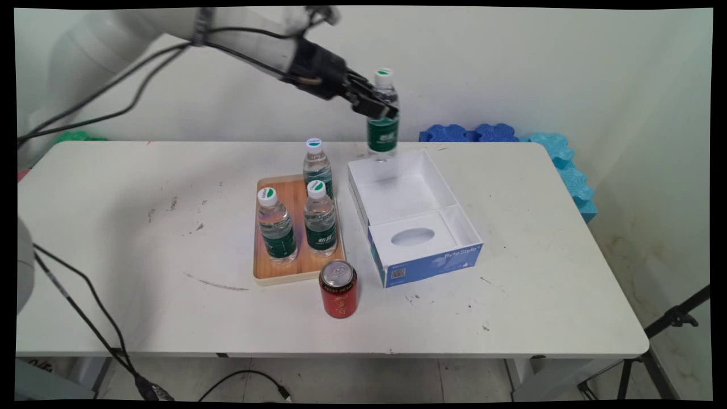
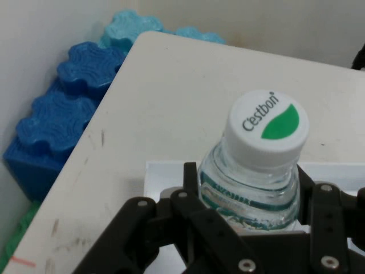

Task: Place the picked object on the tray

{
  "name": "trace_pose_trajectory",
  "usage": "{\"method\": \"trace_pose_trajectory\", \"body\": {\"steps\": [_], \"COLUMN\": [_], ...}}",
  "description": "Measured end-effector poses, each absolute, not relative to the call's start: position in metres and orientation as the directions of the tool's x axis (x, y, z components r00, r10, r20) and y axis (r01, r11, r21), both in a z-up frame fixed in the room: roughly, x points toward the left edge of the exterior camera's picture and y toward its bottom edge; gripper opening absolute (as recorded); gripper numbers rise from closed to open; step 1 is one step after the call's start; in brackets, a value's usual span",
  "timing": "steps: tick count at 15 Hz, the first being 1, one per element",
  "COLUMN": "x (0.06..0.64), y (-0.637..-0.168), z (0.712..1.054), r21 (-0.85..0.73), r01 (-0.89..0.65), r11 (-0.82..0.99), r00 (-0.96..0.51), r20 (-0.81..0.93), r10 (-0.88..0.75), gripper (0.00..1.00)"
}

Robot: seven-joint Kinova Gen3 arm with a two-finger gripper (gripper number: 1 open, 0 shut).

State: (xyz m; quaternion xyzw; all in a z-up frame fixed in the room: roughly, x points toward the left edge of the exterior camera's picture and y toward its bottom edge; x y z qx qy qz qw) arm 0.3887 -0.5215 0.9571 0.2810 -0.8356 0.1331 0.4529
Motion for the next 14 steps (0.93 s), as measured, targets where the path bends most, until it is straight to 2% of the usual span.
{"method": "trace_pose_trajectory", "body": {"steps": [7, 14], "x": [0.475, 0.533], "y": [-0.458, -0.413], "z": [0.998, 1.011], "r21": [0.137, 0.187], "r01": [-0.624, -0.645], "r11": [0.769, 0.741], "r00": [-0.328, -0.293], "r20": [0.848, 0.835], "r10": [-0.417, -0.466], "gripper": [0.0, 0.0]}}
